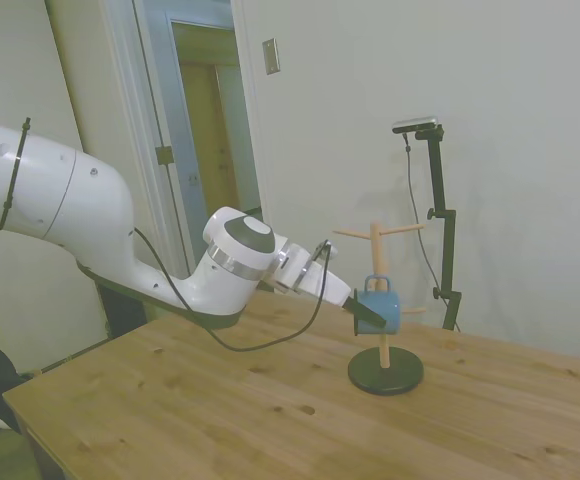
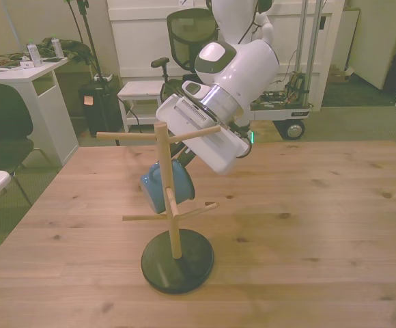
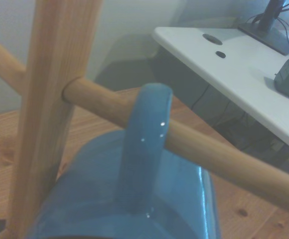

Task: Unload the mug

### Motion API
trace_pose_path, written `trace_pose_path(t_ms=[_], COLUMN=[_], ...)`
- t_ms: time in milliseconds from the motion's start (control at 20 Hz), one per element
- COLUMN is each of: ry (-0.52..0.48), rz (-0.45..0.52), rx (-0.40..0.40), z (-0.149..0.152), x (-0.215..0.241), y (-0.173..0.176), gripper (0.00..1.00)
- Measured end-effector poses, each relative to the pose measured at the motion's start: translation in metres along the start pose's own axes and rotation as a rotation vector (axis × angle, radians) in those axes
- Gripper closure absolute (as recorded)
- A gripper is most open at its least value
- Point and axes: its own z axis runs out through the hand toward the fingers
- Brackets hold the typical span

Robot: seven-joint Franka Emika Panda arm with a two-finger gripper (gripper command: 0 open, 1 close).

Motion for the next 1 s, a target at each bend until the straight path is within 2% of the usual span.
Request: trace_pose_path(t_ms=[550,1000], ry=[0.001,0.001], rz=[0.004,0.012], rx=[0.005,0.027], z=[-0.004,-0.019], x=[0.003,0.008], y=[0.000,0.000], gripper=[1.00,1.00])
